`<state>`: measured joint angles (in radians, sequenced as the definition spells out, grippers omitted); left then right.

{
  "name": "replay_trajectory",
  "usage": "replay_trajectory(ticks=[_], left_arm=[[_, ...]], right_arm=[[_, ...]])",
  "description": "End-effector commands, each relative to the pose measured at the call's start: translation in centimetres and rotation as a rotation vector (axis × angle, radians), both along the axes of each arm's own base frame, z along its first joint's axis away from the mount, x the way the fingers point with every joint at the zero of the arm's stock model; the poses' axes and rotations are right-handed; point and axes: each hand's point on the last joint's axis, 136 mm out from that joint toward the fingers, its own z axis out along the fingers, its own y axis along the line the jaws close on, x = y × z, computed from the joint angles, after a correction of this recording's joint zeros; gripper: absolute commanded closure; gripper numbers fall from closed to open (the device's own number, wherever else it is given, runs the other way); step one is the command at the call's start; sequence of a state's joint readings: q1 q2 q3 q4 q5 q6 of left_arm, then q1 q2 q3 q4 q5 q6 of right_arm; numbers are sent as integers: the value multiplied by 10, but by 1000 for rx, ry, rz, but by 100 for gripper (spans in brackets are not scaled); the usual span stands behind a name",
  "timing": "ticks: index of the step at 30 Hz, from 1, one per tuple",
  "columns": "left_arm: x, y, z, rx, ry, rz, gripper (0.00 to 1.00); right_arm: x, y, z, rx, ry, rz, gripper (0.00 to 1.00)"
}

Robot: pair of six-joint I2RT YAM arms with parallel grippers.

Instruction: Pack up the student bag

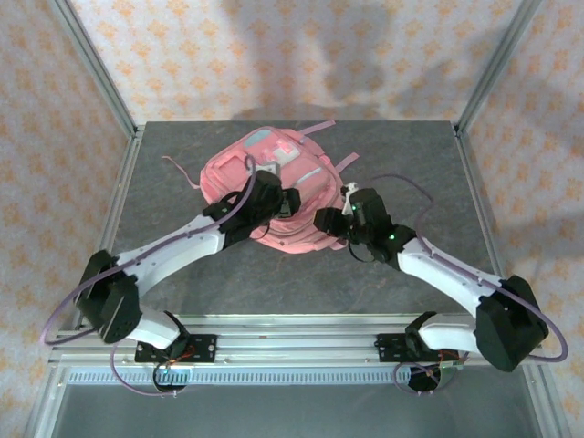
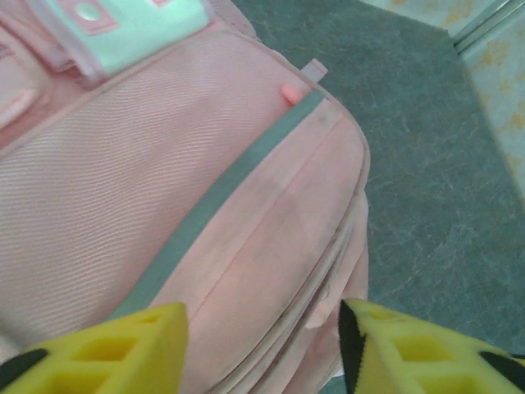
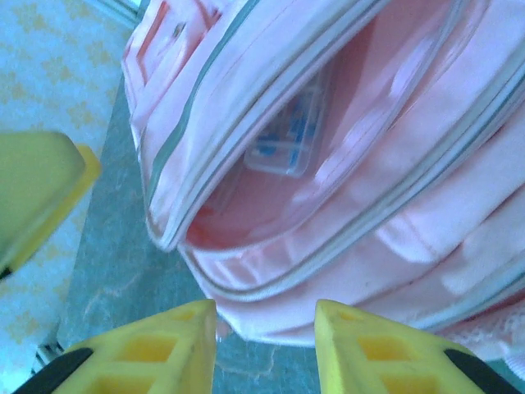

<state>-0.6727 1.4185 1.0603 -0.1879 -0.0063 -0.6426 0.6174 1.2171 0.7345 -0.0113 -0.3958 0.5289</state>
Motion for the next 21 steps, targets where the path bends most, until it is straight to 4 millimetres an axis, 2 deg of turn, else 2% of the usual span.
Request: replay_trajectory(ticks=[1, 4, 6, 12, 14, 19, 21], left_arm=[[-3, 31, 15, -86, -44, 120, 43], [1, 65, -3, -104, 3, 201, 39], [7, 77, -14, -128, 28, 219, 37], [37, 79, -34, -100, 69, 219, 37], [46, 76, -38, -74, 71, 213, 39], [62, 72, -55, -30, 109, 205, 54], [63, 73, -61, -23, 117, 206, 64]], right_arm=[[-14, 11, 6, -9, -58, 58, 65], [-23, 32, 16, 12, -92, 123, 66], [-25, 46, 18, 10, -101, 153, 66], [-22, 76, 6, -5, -61, 168, 65], [-22, 84, 2, -6, -51, 175, 65], [-22, 97, -12, -18, -19, 184, 65], [-20, 98, -19, -25, -7, 175, 65]])
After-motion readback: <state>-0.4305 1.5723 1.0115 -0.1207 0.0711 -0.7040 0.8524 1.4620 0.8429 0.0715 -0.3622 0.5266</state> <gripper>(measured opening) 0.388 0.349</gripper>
